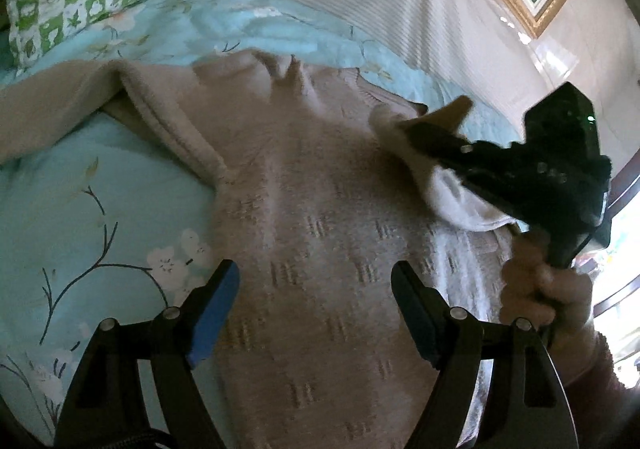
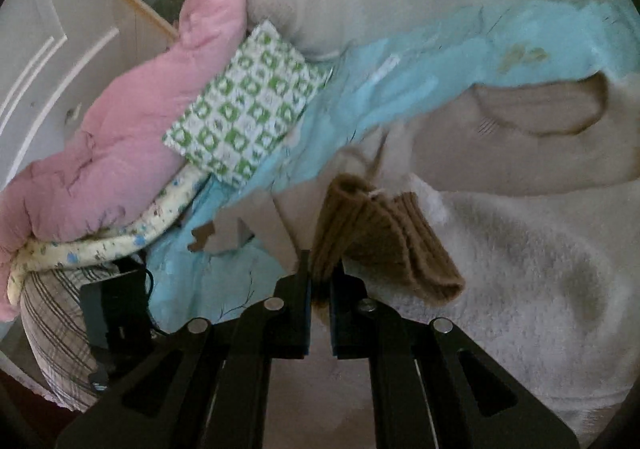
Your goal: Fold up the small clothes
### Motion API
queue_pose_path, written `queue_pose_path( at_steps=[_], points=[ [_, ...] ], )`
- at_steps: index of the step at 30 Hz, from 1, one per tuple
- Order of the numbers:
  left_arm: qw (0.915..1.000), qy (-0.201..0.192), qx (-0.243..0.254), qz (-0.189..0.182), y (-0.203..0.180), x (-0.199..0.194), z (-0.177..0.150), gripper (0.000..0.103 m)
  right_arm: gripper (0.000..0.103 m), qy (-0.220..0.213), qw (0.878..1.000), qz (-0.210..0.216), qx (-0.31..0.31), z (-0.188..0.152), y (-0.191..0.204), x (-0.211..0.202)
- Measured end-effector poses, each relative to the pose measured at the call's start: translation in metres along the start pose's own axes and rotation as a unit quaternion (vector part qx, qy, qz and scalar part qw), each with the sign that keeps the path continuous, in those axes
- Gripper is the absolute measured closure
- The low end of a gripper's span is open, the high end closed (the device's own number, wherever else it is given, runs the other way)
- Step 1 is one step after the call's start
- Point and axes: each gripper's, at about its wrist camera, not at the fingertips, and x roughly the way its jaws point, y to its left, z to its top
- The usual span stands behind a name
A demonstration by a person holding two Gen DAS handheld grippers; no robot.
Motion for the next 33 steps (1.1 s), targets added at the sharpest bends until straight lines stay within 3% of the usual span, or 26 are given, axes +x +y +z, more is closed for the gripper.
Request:
queue_pose_path(
  at_steps=[3,5,7,8,12,15,18,19,20,21,22,23,27,30,33],
  points=[
    [1.0000,0.005,-0.003,-0.002,0.002,0.006,0.001,0.024,0.090,0.022,1.000,-0.004,-0.002,-0.006,0.003,0.018],
    [0.9999,0.009,0.000,-0.006,0.002,0.013,0.003,0.023,0.077,0.041,0.999,0.003,0.018,-0.010,-0.001,0.027],
    [0.9999,0.016,0.001,-0.007,0.000,0.024,0.006,0.023,0.035,0.046,0.998,0.022,0.033,-0.013,-0.005,0.027],
    [0.9998,0.017,0.002,-0.007,-0.001,0.027,0.008,0.023,0.030,0.043,0.998,0.026,0.034,-0.014,-0.005,0.024],
    [0.9998,0.016,0.011,0.000,-0.011,0.046,0.022,0.022,0.029,0.011,0.999,0.017,0.032,-0.018,-0.011,-0.013],
    [0.9999,0.012,0.001,0.007,-0.013,0.060,0.036,0.022,0.029,-0.026,0.998,-0.044,0.030,-0.022,-0.024,-0.051],
    [0.9994,0.001,-0.033,-0.004,-0.007,0.070,0.050,0.024,0.029,-0.065,0.989,-0.122,0.047,-0.032,-0.047,-0.096],
    [0.9990,-0.007,-0.044,-0.009,-0.005,0.071,0.053,0.032,0.029,-0.084,0.983,-0.156,0.050,-0.036,-0.054,-0.114],
    [0.9987,-0.012,-0.048,-0.010,-0.005,0.071,0.054,0.049,0.029,-0.103,0.975,-0.190,0.050,-0.039,-0.059,-0.131],
    [0.9987,-0.011,-0.049,-0.014,-0.007,0.071,0.055,0.103,0.029,-0.121,0.966,-0.223,0.051,-0.042,-0.063,-0.146],
    [0.9986,-0.006,-0.048,-0.023,-0.010,0.069,0.054,0.096,0.029,-0.138,0.955,-0.254,0.058,-0.045,-0.070,-0.164],
    [0.9980,-0.024,-0.044,-0.037,-0.015,0.058,0.050,0.096,0.029,-0.152,0.948,-0.272,0.067,-0.048,-0.077,-0.178],
    [0.9990,-0.027,-0.036,-0.005,-0.010,0.055,0.036,0.096,0.029,-0.171,0.926,-0.315,0.118,-0.050,-0.112,-0.220],
    [0.9971,-0.016,-0.071,-0.023,0.008,0.058,0.026,0.096,0.029,-0.163,0.922,-0.323,0.135,-0.045,-0.134,-0.228],
    [0.9981,-0.021,-0.055,-0.018,0.002,0.056,0.025,0.096,0.029,-0.141,0.926,-0.323,0.134,-0.034,-0.146,-0.218]
  ],
)
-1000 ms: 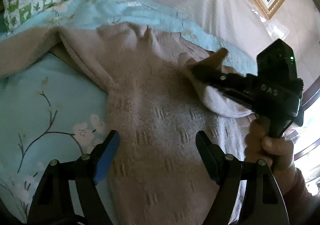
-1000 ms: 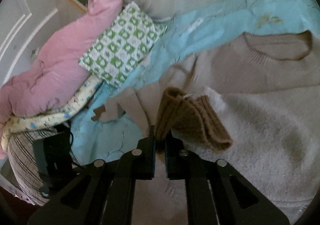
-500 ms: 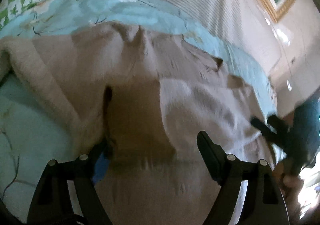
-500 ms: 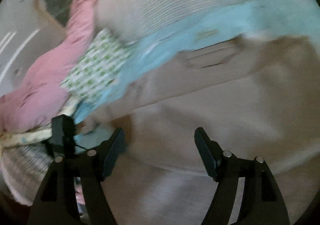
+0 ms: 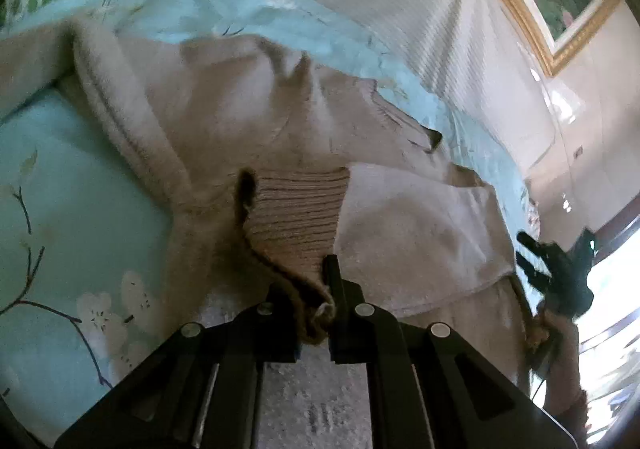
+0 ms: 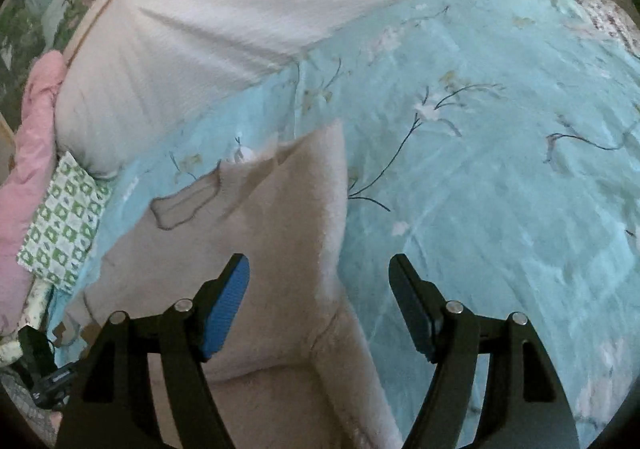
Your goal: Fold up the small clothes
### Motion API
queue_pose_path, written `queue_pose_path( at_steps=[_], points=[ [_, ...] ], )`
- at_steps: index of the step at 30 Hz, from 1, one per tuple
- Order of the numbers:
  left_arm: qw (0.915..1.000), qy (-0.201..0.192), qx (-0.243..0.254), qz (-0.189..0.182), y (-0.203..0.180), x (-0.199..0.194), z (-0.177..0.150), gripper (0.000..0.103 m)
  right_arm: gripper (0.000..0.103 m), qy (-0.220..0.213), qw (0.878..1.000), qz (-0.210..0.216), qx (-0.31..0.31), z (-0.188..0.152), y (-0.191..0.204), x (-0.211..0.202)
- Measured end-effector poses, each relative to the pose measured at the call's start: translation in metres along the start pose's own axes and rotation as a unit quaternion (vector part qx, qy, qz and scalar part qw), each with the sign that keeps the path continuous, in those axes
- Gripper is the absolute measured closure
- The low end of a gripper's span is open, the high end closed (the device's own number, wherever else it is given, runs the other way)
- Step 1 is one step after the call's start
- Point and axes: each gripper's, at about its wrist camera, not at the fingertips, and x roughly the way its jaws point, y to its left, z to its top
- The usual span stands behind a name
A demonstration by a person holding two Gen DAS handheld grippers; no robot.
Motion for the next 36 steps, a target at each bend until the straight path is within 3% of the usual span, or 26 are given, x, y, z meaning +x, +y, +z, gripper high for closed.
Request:
queue_pose_path(
  at_steps=[3,5,6,9,12,14,18,24,27,32,34,36],
  points=[
    [0.9998,0.005,0.020,0.008,-0.011,0.008,0.005,0.096,0.032,0.036,0.999,0.006,-0.025,0.003,0.010,0.025],
    [0.9996,0.003,0.028,0.006,-0.018,0.004,0.008,0.096,0.090,0.059,0.997,-0.003,-0.050,0.002,0.016,0.037],
    [0.9995,-0.001,0.031,0.001,-0.020,0.001,0.010,0.096,0.091,0.057,0.997,-0.016,-0.055,0.006,0.016,0.035],
    [0.9995,0.002,0.030,-0.003,-0.021,0.004,0.015,0.096,0.093,0.035,0.998,-0.029,-0.050,0.013,0.007,0.024],
    [0.9991,0.034,0.021,0.017,-0.007,0.024,0.012,0.095,0.093,0.049,0.997,-0.036,-0.039,0.011,-0.001,0.034],
    [0.9995,0.032,-0.001,-0.003,0.001,0.019,0.012,0.091,0.091,0.049,0.998,-0.035,-0.034,0.009,0.000,0.033],
    [0.9998,0.018,-0.012,0.000,0.010,-0.003,0.009,0.077,0.059,0.031,0.999,-0.034,-0.016,0.009,0.006,0.009],
    [0.9987,-0.014,-0.047,0.012,0.043,-0.046,0.003,0.070,0.054,0.013,0.999,0.032,-0.026,-0.015,0.034,-0.025],
    [0.9959,-0.035,-0.079,0.027,0.070,-0.069,-0.001,0.043,0.054,0.022,0.997,0.057,-0.039,-0.032,0.051,-0.032],
    [0.9810,-0.078,-0.177,0.011,0.133,-0.104,-0.001,0.042,0.054,0.051,0.993,0.085,-0.064,-0.060,0.079,-0.029],
    [0.9699,-0.098,-0.222,-0.011,0.162,-0.118,-0.001,0.042,0.054,0.064,0.991,0.092,-0.069,-0.071,0.089,-0.024],
    [0.9600,-0.119,-0.253,0.002,0.184,-0.131,0.002,0.042,0.054,0.071,0.990,0.096,-0.073,-0.081,0.093,-0.023]
  ],
)
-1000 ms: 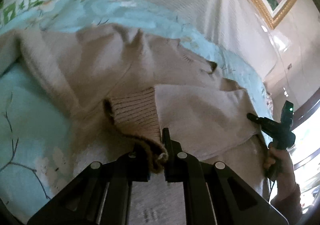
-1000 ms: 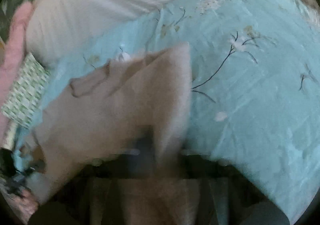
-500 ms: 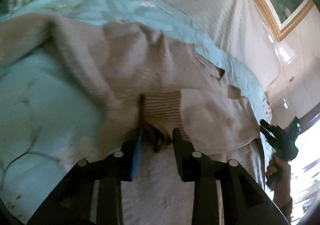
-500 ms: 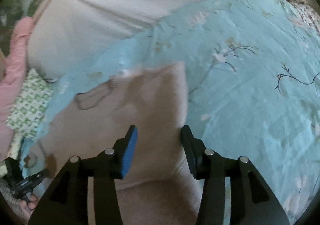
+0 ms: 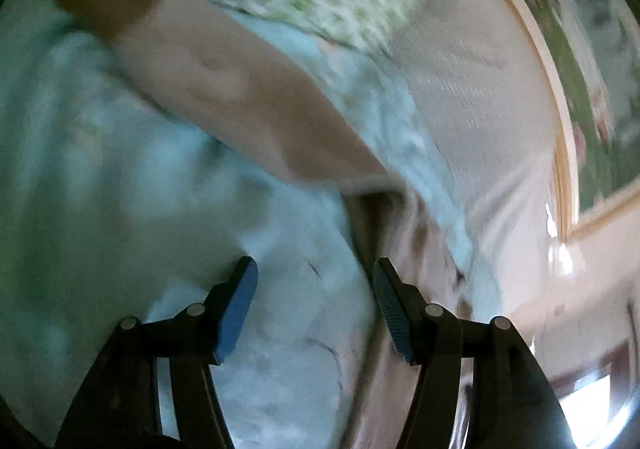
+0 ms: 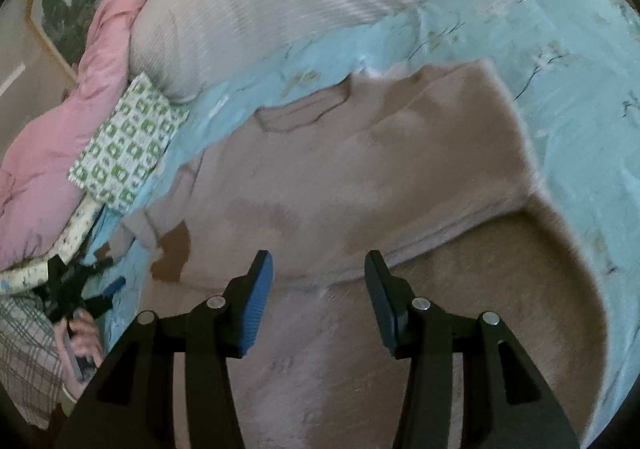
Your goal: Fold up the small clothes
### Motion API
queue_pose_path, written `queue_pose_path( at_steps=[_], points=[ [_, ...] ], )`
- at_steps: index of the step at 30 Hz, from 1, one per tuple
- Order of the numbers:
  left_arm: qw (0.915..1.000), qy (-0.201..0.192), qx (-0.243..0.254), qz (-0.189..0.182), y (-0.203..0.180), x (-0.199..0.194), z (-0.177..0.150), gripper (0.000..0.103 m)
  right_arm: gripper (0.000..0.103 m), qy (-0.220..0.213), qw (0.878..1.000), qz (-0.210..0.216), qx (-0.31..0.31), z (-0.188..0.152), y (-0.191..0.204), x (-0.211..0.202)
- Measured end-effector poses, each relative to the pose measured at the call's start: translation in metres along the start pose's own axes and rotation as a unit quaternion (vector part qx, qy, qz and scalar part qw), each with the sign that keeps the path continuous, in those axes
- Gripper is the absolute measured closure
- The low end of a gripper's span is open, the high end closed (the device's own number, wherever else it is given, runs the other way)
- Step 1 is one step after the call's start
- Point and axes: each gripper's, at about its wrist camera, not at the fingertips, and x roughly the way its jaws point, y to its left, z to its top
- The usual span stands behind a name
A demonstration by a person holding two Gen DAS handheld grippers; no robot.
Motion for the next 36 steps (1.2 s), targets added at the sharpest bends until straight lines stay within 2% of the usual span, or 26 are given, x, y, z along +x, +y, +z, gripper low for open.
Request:
queue_pose_path(
  at_steps=[2,6,9,12,14,15,16,17,20,25,28,33,36],
  points=[
    [0.9995,-0.020,-0.011,0.021,0.011,-0.007,0.014,0.042,0.054,0.008,1.000,0.007,0.000,-0.006,0.005,0.004],
    [0.9970,-0.050,-0.052,0.028,0.039,-0.016,0.038,0.043,0.054,0.019,1.000,0.017,-0.008,-0.013,0.017,0.009],
    [0.9941,-0.076,-0.074,0.024,0.054,-0.017,0.057,0.048,0.054,0.023,0.999,0.026,-0.009,-0.016,0.024,0.010],
    [0.9910,-0.101,-0.078,0.041,0.060,-0.014,0.075,0.052,0.054,0.028,0.999,0.036,-0.006,-0.017,0.029,0.010],
    [0.9888,-0.113,-0.081,0.054,0.061,-0.008,0.087,0.060,0.054,0.029,0.999,0.042,-0.007,-0.018,0.031,0.010],
    [0.9881,-0.117,-0.080,0.060,0.062,-0.008,0.090,0.072,0.054,0.029,0.999,0.043,-0.008,-0.019,0.032,0.009],
    [0.9870,-0.122,-0.076,0.071,0.062,-0.007,0.095,0.094,0.054,0.027,0.999,0.041,-0.009,-0.019,0.031,0.008],
    [0.9869,-0.124,-0.074,0.073,0.061,-0.007,0.098,0.099,0.054,0.026,0.999,0.041,-0.007,-0.019,0.031,0.008],
    [0.9875,-0.132,-0.056,0.065,0.053,-0.017,0.095,0.098,0.054,0.020,0.999,0.043,0.007,-0.019,0.025,0.004],
    [0.9892,-0.140,0.026,0.033,-0.004,-0.036,0.078,0.099,0.054,0.009,0.998,0.048,0.026,-0.021,0.013,-0.005],
    [0.9864,-0.136,0.091,0.017,-0.055,-0.039,0.064,0.099,0.054,0.004,0.998,0.048,0.035,-0.022,0.006,-0.011],
    [0.9717,-0.092,0.216,-0.026,-0.152,-0.023,0.019,0.099,0.054,-0.006,0.997,0.057,0.056,-0.024,-0.008,-0.022],
    [0.9621,-0.057,0.263,-0.044,-0.199,-0.002,-0.020,0.099,0.054,-0.014,0.996,0.057,0.063,-0.026,-0.015,-0.031]
  ],
)
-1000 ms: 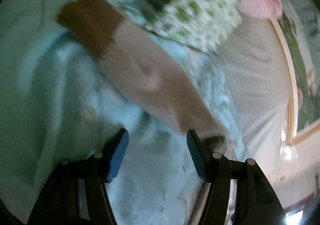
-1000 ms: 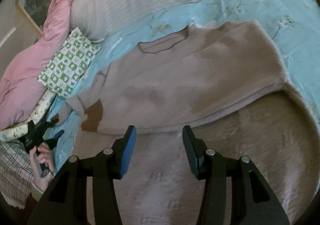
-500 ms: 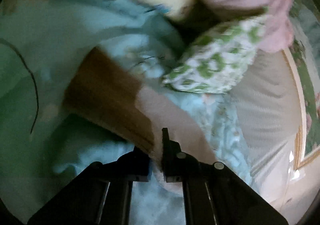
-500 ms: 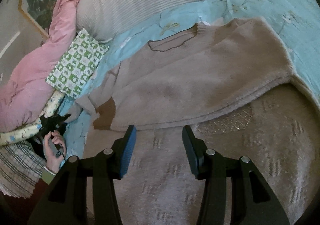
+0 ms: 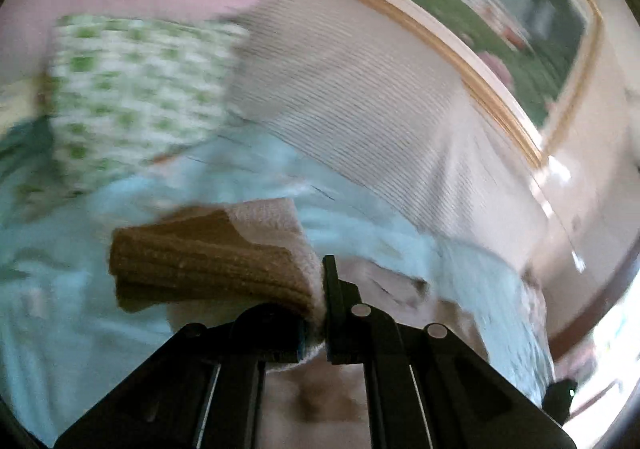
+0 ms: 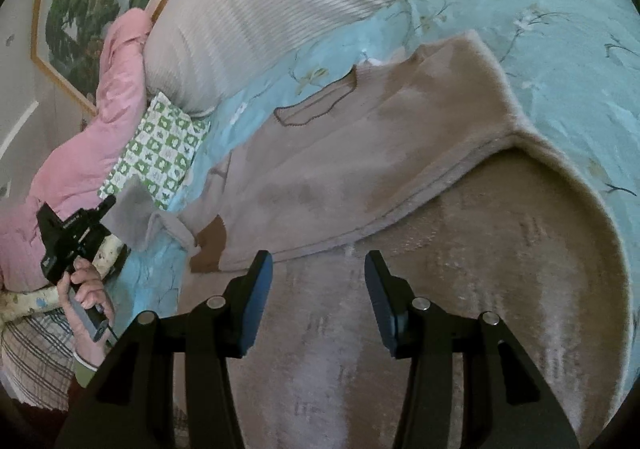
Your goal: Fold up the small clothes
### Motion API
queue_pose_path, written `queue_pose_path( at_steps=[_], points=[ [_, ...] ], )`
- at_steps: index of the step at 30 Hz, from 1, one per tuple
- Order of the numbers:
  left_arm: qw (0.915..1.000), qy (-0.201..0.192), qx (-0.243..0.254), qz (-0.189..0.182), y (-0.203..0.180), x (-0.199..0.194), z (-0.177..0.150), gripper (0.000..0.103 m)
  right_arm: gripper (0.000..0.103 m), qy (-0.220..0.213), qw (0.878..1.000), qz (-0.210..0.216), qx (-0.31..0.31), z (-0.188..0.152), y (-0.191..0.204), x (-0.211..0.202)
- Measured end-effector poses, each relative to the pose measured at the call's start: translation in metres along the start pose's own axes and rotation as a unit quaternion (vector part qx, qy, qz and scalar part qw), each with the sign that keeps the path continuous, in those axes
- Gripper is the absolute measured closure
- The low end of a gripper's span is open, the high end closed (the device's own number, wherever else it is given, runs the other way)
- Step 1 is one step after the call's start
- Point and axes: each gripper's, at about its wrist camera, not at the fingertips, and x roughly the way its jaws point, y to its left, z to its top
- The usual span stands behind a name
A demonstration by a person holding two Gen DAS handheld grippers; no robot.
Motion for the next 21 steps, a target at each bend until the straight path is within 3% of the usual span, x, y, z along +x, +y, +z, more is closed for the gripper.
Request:
queue_pose_path(
  at_steps=[7,11,13,17,20,21],
  points=[
    [0.9920,0.075,0.083,-0.058,-0.118,0.078,-0.049,0.099,0.054,-0.020,0.999,-0.006,0.024,0.002,-0.024,-0.022],
    [0.9789,0.125,0.143,-0.077,-0.174,0.131,-0.085,0.099,0.054,-0.034,0.999,-0.014,0.035,0.002,-0.039,-0.035],
    [0.9738,0.138,0.168,-0.068,-0.192,0.150,-0.099,0.098,0.054,-0.040,0.998,-0.019,0.045,0.002,-0.050,-0.041],
    [0.9555,0.208,0.203,-0.047,-0.207,0.194,-0.140,0.096,0.054,-0.045,0.997,-0.027,0.062,0.002,-0.065,-0.047],
    [0.9478,0.237,0.208,-0.045,-0.206,0.207,-0.159,0.084,0.054,-0.047,0.996,-0.032,0.065,0.003,-0.070,-0.049],
    [0.9453,0.249,0.206,-0.048,-0.203,0.208,-0.164,0.073,0.054,-0.047,0.996,-0.033,0.064,0.004,-0.070,-0.049]
  ],
)
